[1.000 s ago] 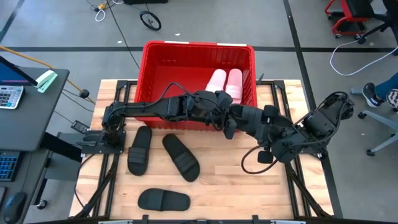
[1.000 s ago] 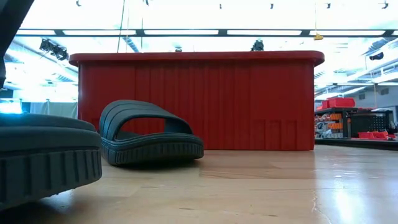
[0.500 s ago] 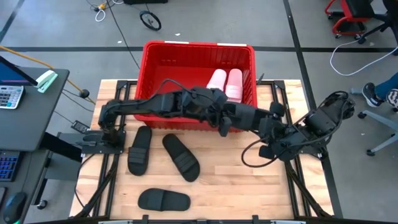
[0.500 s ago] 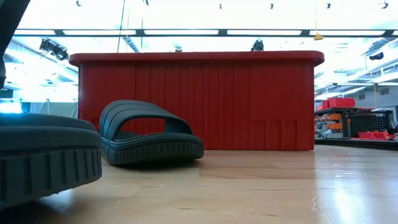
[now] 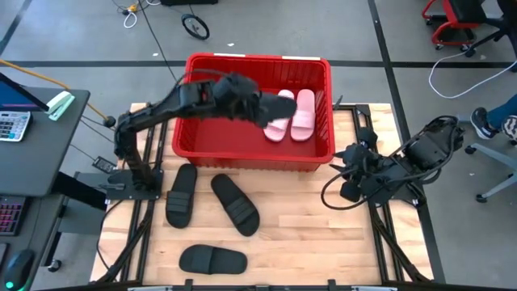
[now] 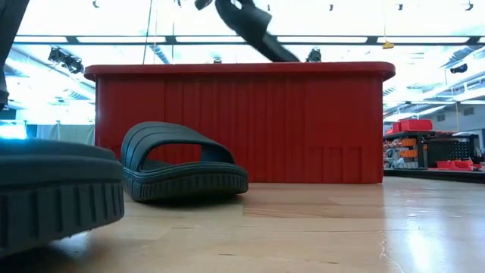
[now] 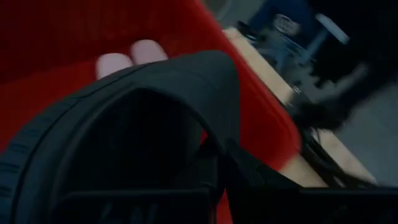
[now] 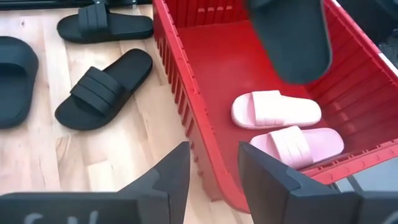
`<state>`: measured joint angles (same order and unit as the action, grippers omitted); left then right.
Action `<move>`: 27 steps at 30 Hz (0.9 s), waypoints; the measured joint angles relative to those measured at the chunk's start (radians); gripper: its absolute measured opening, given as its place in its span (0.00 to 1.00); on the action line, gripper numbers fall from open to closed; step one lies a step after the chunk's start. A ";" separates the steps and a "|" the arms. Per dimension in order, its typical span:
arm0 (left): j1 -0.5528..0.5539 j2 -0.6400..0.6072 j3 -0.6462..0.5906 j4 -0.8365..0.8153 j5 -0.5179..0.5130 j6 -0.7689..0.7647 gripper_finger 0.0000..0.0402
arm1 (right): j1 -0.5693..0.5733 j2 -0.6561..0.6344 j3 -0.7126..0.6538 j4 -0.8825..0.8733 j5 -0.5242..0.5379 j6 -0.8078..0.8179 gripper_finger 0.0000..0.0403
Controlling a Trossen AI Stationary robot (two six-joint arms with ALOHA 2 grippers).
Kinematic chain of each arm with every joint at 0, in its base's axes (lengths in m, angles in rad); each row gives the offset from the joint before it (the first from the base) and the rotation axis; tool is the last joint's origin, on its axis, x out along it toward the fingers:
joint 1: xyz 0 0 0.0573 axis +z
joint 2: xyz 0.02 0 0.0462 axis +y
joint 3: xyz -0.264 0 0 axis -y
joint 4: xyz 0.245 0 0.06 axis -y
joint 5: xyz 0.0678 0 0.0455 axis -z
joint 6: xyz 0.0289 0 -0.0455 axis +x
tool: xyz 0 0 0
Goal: Pick and place slides into bin
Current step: Put the black slide into the red bin
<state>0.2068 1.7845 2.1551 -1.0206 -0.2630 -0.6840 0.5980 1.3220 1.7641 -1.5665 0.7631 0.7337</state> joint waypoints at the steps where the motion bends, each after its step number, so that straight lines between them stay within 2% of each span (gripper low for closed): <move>1: 0.029 0.003 0.000 0.001 0.018 -0.005 0.03 | 0.000 -0.001 0.000 0.000 -0.002 0.000 0.35; 4: 0.120 0.004 0.000 -0.040 0.103 0.009 0.03 | 0.001 -0.002 0.000 -0.003 -0.003 0.001 0.35; 10: 0.268 0.003 0.000 -0.211 0.154 -0.011 0.03 | 0.001 -0.002 0.000 -0.004 -0.014 0.000 0.35; 14: 0.339 0.003 -0.003 -0.228 0.183 0.031 0.03 | 0.001 -0.001 0.000 -0.004 -0.015 -0.007 0.35; 17: 0.405 0.003 -0.003 -0.216 0.255 0.049 0.03 | 0.001 -0.001 0.000 -0.004 -0.015 -0.029 0.35; 20: 0.487 0.003 -0.004 -0.167 0.343 0.045 0.03 | 0.000 -0.001 0.000 -0.004 -0.016 -0.056 0.35; 23: 0.557 0.003 -0.004 -0.036 0.454 0.015 0.03 | 0.000 -0.003 0.000 -0.005 -0.015 -0.083 0.35; 27: 0.570 0.002 -0.004 0.203 0.441 0.021 0.03 | -0.006 -0.010 0.000 -0.005 0.025 -0.081 0.35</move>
<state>0.7765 1.7866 2.1509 -0.8181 0.1783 -0.6631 0.5917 1.3121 1.7638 -1.5715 0.7883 0.6532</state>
